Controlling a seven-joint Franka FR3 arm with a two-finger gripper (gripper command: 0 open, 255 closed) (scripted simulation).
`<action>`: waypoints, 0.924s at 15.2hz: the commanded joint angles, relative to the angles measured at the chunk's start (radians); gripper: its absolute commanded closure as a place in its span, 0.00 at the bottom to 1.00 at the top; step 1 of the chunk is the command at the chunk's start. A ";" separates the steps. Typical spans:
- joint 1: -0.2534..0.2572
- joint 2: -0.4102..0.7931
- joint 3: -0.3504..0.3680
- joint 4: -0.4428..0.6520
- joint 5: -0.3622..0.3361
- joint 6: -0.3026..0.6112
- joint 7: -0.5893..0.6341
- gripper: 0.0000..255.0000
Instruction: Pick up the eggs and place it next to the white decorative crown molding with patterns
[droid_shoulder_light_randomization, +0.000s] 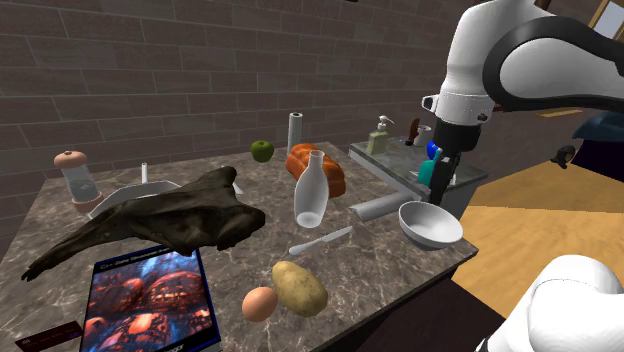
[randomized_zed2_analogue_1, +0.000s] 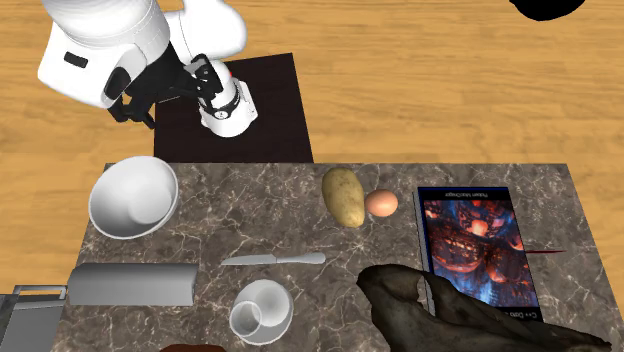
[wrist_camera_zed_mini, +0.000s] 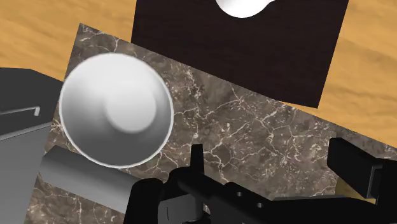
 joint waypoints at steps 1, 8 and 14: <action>0.000 0.000 0.000 0.000 0.000 0.000 0.000 0.00; 0.085 0.142 0.030 -0.052 0.055 0.233 -0.087 0.00; 0.157 0.289 0.064 -0.057 0.100 0.419 -0.167 0.00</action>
